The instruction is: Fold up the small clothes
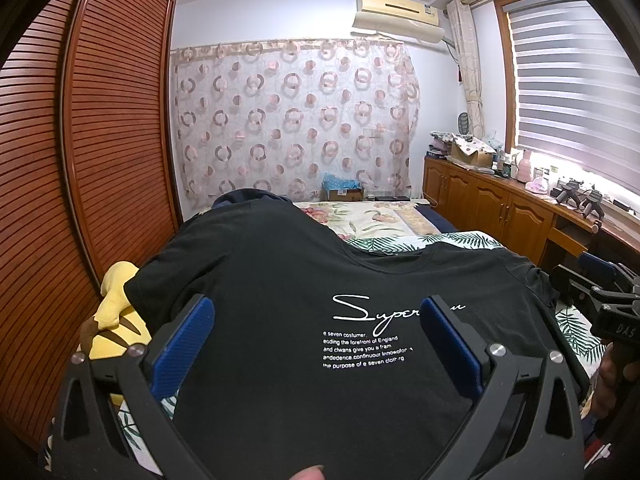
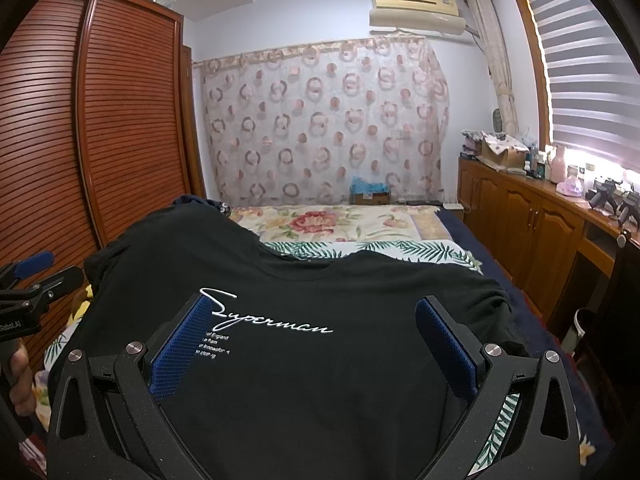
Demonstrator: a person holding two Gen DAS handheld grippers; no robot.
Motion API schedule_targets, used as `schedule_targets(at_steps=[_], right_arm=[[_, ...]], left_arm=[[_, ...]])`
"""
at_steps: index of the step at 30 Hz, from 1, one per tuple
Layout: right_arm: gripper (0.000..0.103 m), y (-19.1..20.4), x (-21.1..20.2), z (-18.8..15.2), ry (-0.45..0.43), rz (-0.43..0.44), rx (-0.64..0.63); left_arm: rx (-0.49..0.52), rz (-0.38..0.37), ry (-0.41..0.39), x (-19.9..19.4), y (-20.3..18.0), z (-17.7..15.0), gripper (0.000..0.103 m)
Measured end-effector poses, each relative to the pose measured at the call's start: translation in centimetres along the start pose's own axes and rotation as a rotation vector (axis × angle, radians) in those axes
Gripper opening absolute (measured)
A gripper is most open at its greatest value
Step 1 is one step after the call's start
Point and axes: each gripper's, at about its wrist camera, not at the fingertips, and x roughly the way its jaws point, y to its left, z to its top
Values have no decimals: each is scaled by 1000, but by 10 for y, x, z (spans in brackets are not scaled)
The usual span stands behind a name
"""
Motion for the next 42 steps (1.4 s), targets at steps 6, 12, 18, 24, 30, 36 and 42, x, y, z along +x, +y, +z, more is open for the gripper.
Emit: schedule_targets(at_steps=[6, 12, 18, 24, 30, 36, 42], right_arm=[[103, 0, 0, 0, 0, 0, 0], [103, 1, 0, 0, 1, 0, 0], [103, 1, 0, 0, 1, 0, -1], [103, 0, -1, 1, 1, 0, 0], [103, -4, 0, 3, 4, 3, 0], [103, -2, 5, -5, 7, 15, -6], [103, 15, 21, -11, 3, 31, -31]], left_arm=[[-1, -1, -1, 1, 0, 0, 103], [-1, -2, -1, 1, 0, 0, 103], [-1, -1, -1, 1, 0, 0, 103], [-2, -2, 0, 0, 1, 0, 103], [-2, 1, 0, 0, 0, 0, 103], [-9, 60, -19, -1, 12, 0, 103], [-16, 120, -6, 9, 40, -5, 103]])
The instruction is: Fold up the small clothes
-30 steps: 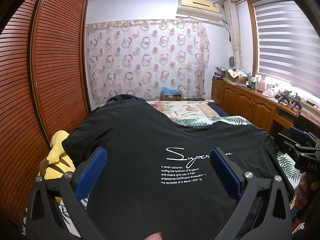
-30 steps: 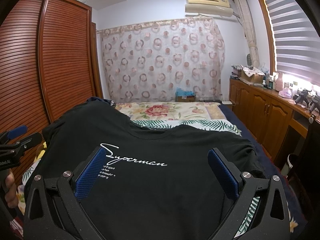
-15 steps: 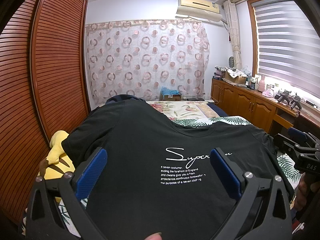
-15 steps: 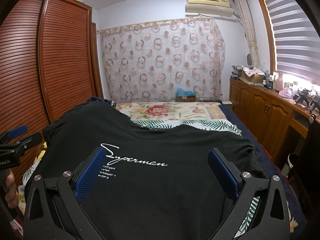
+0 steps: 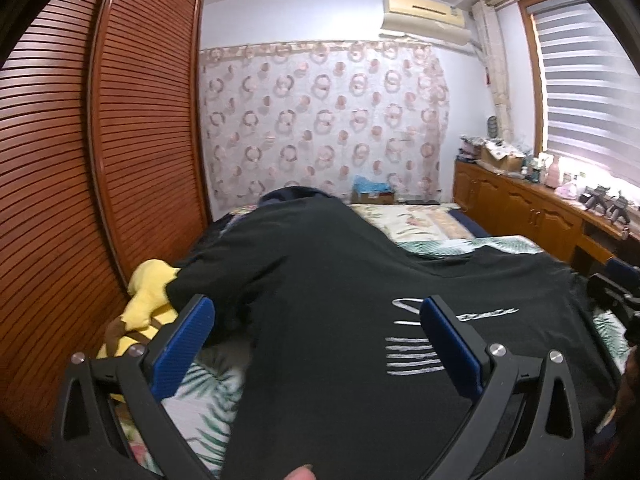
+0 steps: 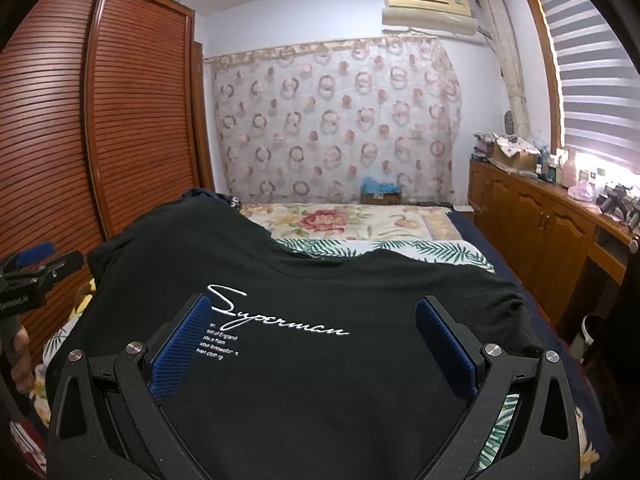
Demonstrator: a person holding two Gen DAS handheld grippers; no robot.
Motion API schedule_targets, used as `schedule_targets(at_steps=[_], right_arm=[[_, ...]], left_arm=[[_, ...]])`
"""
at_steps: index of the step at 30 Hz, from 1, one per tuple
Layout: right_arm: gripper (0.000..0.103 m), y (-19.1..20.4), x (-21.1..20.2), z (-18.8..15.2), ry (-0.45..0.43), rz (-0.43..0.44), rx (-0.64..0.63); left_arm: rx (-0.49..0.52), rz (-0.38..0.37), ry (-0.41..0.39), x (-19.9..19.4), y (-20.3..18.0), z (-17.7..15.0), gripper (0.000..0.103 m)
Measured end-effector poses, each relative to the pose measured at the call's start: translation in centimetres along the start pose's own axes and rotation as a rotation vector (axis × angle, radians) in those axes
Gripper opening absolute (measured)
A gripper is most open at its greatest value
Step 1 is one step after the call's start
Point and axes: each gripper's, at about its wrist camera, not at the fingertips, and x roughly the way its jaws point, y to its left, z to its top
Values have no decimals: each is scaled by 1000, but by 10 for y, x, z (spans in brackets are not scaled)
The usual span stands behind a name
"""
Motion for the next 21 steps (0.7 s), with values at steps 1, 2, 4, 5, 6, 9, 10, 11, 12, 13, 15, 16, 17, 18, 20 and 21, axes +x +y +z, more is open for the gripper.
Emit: schedule_targets(at_steps=[1, 2, 4, 5, 6, 9, 10, 11, 12, 13, 15, 16, 17, 18, 20, 21], right_arm=[[103, 2, 2, 1, -1, 1, -7], [103, 4, 4, 1, -2, 5, -11], [103, 5, 10, 1, 4, 26, -7], [103, 6, 13, 3, 10, 42, -4], [103, 7, 15, 3, 17, 59, -1], [103, 11, 21, 3, 31, 89, 1], [103, 13, 23, 3, 35, 92, -5], [103, 15, 25, 3, 39, 96, -12], [103, 17, 27, 3, 43, 99, -19], [103, 19, 29, 3, 46, 102, -26], [103, 25, 34, 2, 54, 104, -41], [103, 27, 36, 2, 58, 108, -47], [103, 30, 38, 2, 63, 115, -53], [103, 32, 40, 1, 67, 119, -58], [103, 36, 43, 0, 73, 129, -67], [103, 37, 44, -1, 76, 135, -69]], left_arm=[[2, 12, 11, 2, 6, 0, 103], [6, 26, 16, 4, 12, 0, 103], [15, 63, 22, 7, 25, -2, 103], [15, 79, 27, 9, 30, -4, 103], [17, 88, 33, 11, 38, -6, 103], [4, 92, 66, 19, 63, -10, 103], [-10, 87, 92, 23, 72, -11, 103], [-21, 79, 113, 27, 78, -14, 103], [-30, 68, 124, 30, 84, -14, 103], [-42, 47, 140, 34, 92, -14, 103], [-58, 15, 163, 41, 100, -15, 103], [-66, -14, 178, 46, 105, -16, 103], [-73, -32, 185, 50, 109, -16, 103], [-84, -61, 190, 54, 114, -16, 103], [-102, -98, 198, 61, 122, -13, 102], [-111, -111, 204, 64, 127, -12, 97]])
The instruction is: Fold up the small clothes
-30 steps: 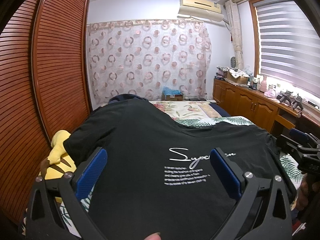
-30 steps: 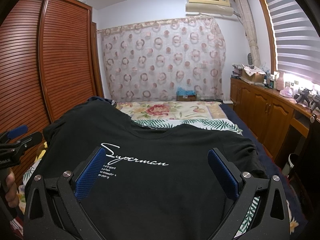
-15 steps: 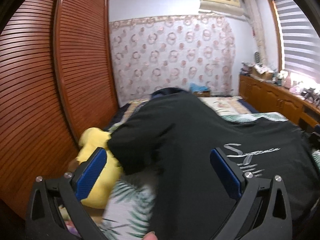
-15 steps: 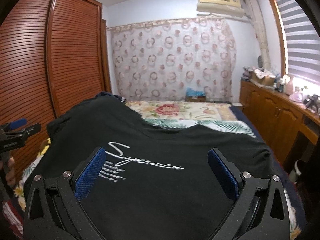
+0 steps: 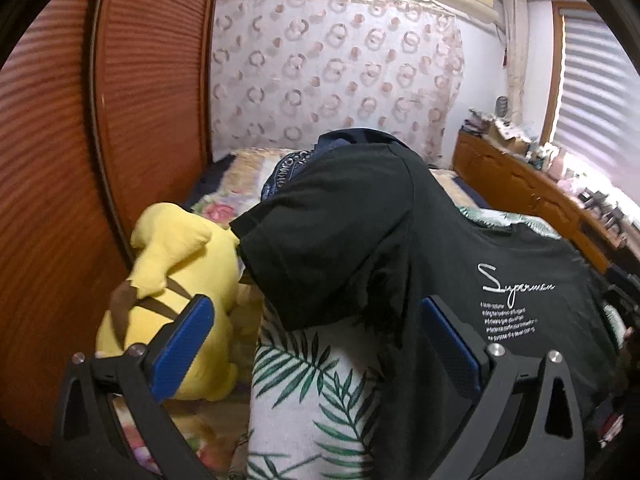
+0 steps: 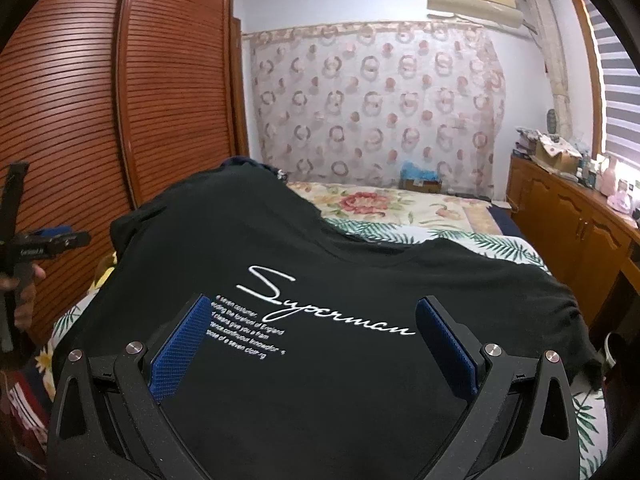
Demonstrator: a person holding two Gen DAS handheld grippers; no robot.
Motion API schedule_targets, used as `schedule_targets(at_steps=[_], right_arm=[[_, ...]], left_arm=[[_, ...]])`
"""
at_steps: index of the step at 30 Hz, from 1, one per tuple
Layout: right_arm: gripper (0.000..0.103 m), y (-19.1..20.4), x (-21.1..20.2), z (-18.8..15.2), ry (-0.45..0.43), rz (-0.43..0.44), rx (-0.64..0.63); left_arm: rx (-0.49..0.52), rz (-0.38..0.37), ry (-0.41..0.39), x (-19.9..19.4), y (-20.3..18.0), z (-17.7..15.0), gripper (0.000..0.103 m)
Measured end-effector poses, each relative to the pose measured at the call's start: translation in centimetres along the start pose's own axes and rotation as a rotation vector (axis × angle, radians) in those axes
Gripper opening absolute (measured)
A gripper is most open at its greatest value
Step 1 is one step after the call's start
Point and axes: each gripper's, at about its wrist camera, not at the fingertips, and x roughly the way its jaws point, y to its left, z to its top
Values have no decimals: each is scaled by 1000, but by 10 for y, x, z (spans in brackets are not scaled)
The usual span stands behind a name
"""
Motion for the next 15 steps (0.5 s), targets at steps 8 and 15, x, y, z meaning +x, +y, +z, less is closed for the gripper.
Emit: schedule_targets(at_steps=[8, 15], right_arm=[[103, 3, 5, -4, 18, 17, -8], [103, 2, 7, -7, 31, 23, -5]], left_arm=[[-61, -95, 69, 36, 28, 25, 64], [-33, -75, 98, 51, 33, 27, 28]])
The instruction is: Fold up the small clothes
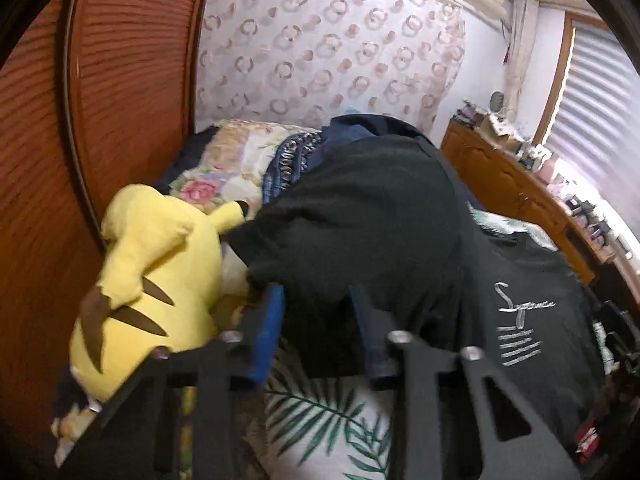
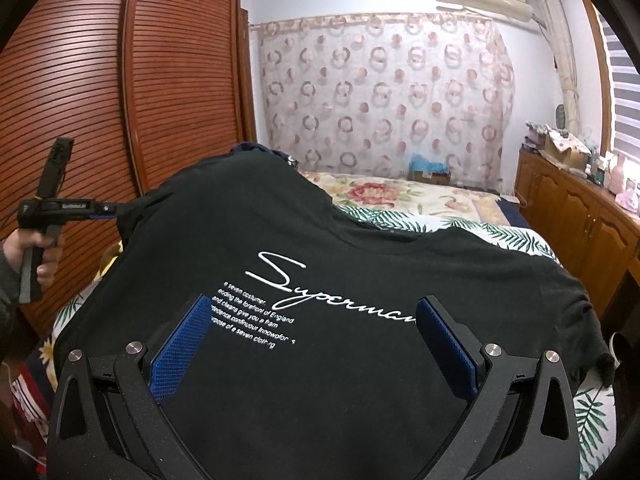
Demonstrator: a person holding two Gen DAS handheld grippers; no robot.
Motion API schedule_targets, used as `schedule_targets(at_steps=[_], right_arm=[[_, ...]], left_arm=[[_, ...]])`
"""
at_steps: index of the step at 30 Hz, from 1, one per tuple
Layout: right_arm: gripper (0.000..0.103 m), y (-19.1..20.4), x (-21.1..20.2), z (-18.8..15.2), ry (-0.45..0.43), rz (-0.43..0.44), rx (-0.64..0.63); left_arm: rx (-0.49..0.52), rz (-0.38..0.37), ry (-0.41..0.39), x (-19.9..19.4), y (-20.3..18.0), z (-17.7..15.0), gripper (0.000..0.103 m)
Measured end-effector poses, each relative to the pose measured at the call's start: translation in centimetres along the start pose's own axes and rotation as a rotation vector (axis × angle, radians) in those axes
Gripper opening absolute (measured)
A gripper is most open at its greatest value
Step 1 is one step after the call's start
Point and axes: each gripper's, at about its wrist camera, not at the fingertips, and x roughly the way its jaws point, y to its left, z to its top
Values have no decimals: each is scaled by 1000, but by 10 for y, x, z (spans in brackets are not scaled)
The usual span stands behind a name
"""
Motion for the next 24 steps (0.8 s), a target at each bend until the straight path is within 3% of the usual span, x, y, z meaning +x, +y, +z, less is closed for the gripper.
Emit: schedule_targets(at_steps=[4, 8, 15, 16, 18, 21, 24], right_arm=[[103, -1, 0, 0, 0, -1, 3], [103, -3, 3, -3, 7, 3, 13], [103, -6, 5, -4, 13, 0, 25], [103, -7, 5, -5, 14, 2, 30], [103, -9, 5, -6, 15, 7, 37], [103, -9, 5, -6, 15, 4, 34], [103, -10, 5, -6, 18, 8, 42]], left_arm=[[58, 31, -11, -4, -6, 0, 5], [85, 47, -26, -10, -9, 3, 0], [92, 53, -95, -29, -16, 25, 0], [88, 62, -93, -29, -13, 28, 4], [68, 65, -52, -23, -6, 32, 23], [66, 113, 3, -10, 3, 29, 26], [60, 79, 76, 6, 7, 19, 26]])
